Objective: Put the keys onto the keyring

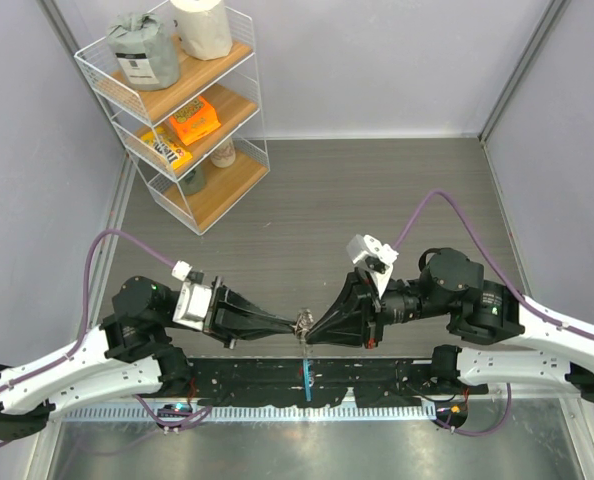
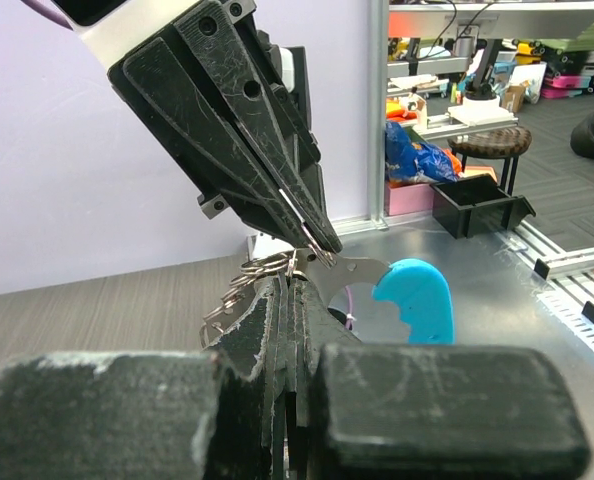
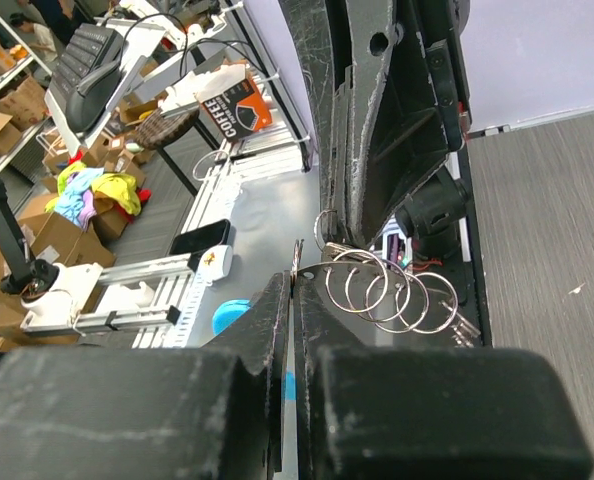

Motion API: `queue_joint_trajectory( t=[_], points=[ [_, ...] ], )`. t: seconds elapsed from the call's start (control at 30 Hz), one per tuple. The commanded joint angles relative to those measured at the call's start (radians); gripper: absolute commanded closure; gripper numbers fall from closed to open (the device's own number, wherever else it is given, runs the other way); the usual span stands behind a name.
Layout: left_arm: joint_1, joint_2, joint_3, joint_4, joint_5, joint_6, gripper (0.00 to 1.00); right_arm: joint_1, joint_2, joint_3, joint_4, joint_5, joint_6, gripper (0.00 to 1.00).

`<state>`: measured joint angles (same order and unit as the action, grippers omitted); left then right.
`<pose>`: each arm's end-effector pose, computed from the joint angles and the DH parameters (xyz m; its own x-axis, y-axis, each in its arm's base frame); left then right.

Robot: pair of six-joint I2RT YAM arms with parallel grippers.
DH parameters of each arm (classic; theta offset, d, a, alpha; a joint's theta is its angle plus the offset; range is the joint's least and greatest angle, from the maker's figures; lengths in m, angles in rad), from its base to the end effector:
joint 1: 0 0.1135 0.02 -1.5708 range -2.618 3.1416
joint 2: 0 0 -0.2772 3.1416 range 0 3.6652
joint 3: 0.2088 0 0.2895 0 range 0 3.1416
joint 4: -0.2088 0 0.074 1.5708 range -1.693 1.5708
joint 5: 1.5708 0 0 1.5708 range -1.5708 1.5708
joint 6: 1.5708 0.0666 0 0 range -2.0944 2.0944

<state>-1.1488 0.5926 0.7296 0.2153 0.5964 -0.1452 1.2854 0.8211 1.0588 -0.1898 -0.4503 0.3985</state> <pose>0.0411 -0.1828 0.4110 -0.0006 -0.2909 -0.9567 0.9809 -0.1861 0.0560 0.0358 0.2251 0.4478 -0.3703 -0.0212 -0.9287 -0.9142 -0.1687 0.3684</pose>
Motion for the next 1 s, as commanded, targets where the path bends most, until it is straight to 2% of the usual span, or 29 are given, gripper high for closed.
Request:
queue_joint_trajectory(
  t=[0.0,0.57,0.97],
  points=[
    [0.003,-0.007,-0.001,0.070,0.011,0.006,1.00,-0.003,-0.027,0.001,0.113,0.032,0.020,0.94],
    [0.003,-0.010,-0.012,0.142,0.051,-0.037,1.00,-0.005,-0.051,-0.031,0.153,0.101,0.051,0.94],
    [0.001,-0.002,-0.015,0.154,0.054,-0.040,1.00,-0.006,-0.039,-0.031,0.181,0.068,0.065,0.94]
  ],
)
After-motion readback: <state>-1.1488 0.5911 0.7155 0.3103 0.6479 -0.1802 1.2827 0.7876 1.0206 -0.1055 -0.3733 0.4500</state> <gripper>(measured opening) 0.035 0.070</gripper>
